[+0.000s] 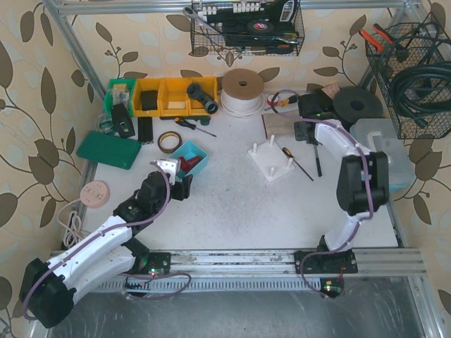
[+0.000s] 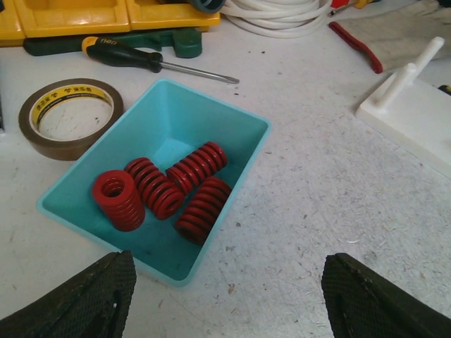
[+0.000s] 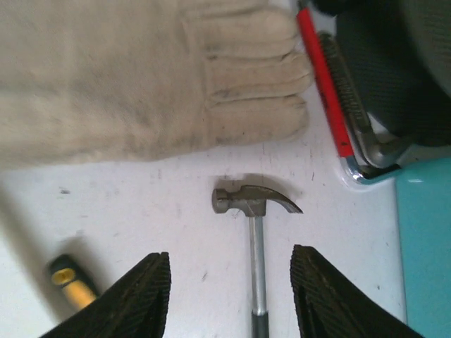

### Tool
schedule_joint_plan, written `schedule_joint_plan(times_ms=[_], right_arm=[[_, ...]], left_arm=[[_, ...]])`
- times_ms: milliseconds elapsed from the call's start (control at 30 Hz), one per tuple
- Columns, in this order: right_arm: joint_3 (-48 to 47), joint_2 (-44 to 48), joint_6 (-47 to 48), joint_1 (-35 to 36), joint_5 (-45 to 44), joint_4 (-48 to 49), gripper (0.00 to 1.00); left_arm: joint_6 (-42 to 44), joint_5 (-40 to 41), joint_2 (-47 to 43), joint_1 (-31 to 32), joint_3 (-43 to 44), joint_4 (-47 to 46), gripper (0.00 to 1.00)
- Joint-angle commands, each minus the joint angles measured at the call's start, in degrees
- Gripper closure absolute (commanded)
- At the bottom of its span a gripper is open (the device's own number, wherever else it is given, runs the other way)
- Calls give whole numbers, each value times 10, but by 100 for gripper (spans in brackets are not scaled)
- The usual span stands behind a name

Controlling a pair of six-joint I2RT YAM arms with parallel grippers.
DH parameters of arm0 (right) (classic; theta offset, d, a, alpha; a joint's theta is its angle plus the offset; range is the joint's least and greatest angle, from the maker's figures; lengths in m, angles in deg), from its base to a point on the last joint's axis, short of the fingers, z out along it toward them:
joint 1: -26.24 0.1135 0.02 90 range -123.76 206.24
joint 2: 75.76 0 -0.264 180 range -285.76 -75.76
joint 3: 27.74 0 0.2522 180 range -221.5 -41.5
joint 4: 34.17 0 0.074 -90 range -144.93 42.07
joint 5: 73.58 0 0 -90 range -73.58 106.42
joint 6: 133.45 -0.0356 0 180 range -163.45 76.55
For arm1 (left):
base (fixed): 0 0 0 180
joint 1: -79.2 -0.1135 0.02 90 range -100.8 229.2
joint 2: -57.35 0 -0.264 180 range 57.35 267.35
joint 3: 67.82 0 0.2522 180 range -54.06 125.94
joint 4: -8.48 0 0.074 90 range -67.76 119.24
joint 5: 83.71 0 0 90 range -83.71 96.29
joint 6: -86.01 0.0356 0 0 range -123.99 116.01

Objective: Install the large spring

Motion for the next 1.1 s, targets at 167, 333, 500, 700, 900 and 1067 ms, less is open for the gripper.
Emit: schedule_joint_plan(times_ms=[167, 333, 500, 700, 900, 1067], right_arm=[[112, 240, -101, 53, 84, -14, 34], [200, 372, -127, 115, 101, 38, 19], [276, 456, -148, 180, 90, 99, 0], [359, 503, -153, 202, 22, 157, 0], [374, 505, -153, 205, 28, 181, 1], [378, 497, -152, 211, 31, 189, 2]], left_arm=[[-39, 107, 45, 6, 107, 112, 30], [-43, 90, 130, 4, 189, 181, 35], [-60, 120, 211, -3, 280, 272, 43], [-73, 43, 263, -66, 307, 291, 48], [-63, 16, 311, -103, 330, 304, 45], [-43, 15, 331, -107, 356, 301, 45]])
